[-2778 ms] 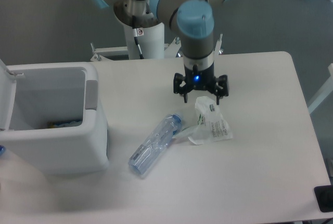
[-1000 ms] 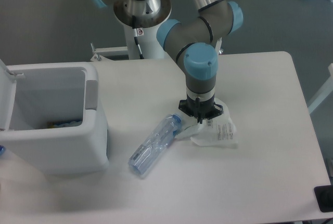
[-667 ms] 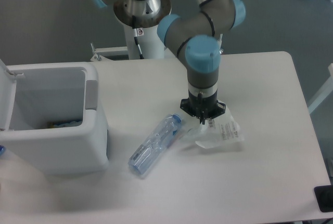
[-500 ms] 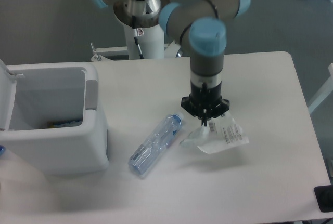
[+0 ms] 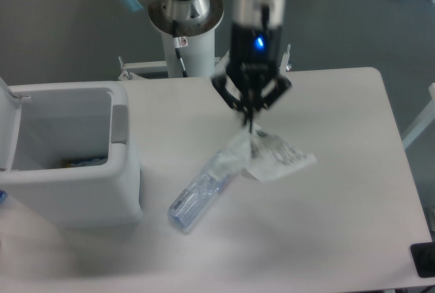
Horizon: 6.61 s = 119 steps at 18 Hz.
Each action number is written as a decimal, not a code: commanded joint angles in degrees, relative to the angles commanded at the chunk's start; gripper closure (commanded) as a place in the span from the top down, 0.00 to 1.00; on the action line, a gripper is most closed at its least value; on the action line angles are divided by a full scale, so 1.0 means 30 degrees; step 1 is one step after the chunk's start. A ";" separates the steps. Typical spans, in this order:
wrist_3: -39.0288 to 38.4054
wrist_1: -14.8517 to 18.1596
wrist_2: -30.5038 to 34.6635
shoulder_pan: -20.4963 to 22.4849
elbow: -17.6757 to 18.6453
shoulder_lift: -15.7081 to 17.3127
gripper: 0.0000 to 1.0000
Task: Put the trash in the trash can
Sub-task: 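Lift the plastic bag and carry it over the white trash bin, then lower the bag into the bin and open the gripper to release it, then raise the gripper out of the bin and move it above the water bottle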
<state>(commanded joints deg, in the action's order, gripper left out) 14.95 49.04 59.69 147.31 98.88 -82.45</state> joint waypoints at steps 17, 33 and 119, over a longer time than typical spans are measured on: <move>-0.1996 -0.1433 -0.4954 -0.3808 0.0733 0.2144 0.00; 0.8729 -0.1553 -0.5043 -0.5829 0.1641 0.0328 0.00; 1.6284 -0.1523 0.9775 0.1175 0.5973 -0.5415 1.00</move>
<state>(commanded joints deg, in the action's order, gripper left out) 63.80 44.47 89.02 150.83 116.80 -98.70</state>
